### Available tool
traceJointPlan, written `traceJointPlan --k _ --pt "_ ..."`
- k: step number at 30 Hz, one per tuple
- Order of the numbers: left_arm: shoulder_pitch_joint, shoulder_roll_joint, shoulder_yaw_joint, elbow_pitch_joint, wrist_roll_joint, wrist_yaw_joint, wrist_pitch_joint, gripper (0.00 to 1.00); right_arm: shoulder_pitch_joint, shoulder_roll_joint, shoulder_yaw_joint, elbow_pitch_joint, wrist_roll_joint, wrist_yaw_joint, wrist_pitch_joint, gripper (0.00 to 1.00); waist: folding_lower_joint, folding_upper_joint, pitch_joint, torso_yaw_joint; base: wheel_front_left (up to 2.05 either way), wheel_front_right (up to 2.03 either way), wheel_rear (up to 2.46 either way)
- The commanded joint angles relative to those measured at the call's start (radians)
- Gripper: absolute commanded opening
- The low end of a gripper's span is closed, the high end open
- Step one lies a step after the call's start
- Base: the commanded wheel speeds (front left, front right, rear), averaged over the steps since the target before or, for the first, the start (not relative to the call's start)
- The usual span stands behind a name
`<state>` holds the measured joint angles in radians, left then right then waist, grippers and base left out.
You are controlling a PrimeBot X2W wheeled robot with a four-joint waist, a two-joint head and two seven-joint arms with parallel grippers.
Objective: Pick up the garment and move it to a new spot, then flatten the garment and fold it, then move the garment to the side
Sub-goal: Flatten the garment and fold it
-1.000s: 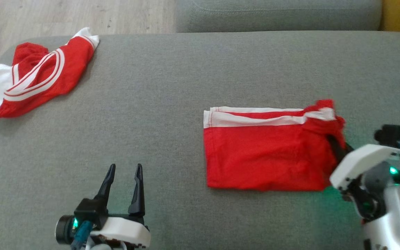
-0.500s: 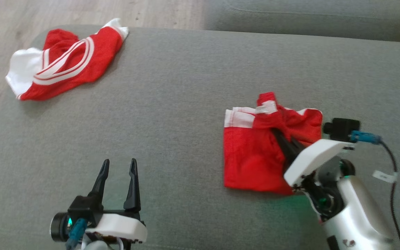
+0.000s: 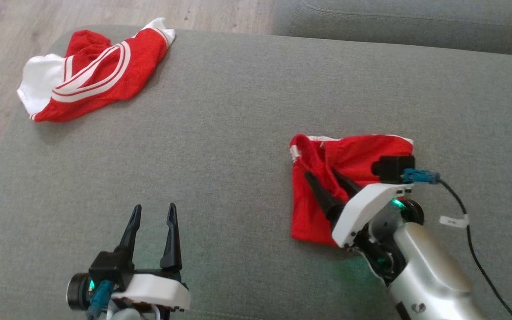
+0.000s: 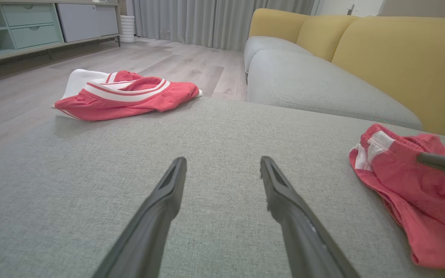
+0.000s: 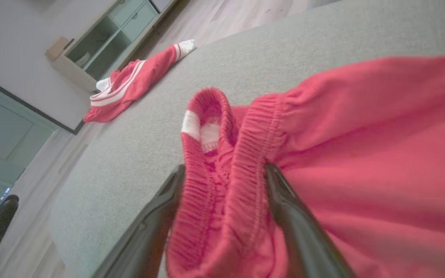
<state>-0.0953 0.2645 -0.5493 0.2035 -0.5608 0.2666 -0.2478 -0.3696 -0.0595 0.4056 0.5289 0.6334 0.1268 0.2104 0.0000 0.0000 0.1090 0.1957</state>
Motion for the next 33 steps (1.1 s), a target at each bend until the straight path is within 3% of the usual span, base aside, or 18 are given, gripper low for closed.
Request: traceJointPlan --k 1,8,22,33 --pt "-0.034 0.005 0.042 -0.023 0.002 -0.002 -0.012 1.00 -0.038 0.009 0.032 -0.050 -0.021 0.004 -0.022 1.00 0.0000 0.0000 -0.001 -0.010 0.00 0.00 0.00" --pt "-0.047 0.004 0.045 -0.032 0.015 -0.008 -0.013 1.00 -0.009 0.009 0.044 -0.145 -0.114 0.004 -0.086 1.00 0.0000 0.0000 -0.010 -0.056 0.00 0.00 0.00" --pt "-0.085 0.000 0.042 -0.029 0.026 -0.020 -0.013 1.00 0.118 0.009 -0.197 -0.316 -0.368 0.004 -0.210 1.00 0.0000 0.0000 -0.052 -0.114 0.00 0.00 0.00" --pt "0.012 0.003 0.081 -0.014 0.019 -0.014 -0.014 1.00 0.312 0.009 -0.317 -0.391 -0.401 0.004 -0.271 1.00 0.0000 0.0000 -0.120 -0.134 0.00 0.00 0.00"
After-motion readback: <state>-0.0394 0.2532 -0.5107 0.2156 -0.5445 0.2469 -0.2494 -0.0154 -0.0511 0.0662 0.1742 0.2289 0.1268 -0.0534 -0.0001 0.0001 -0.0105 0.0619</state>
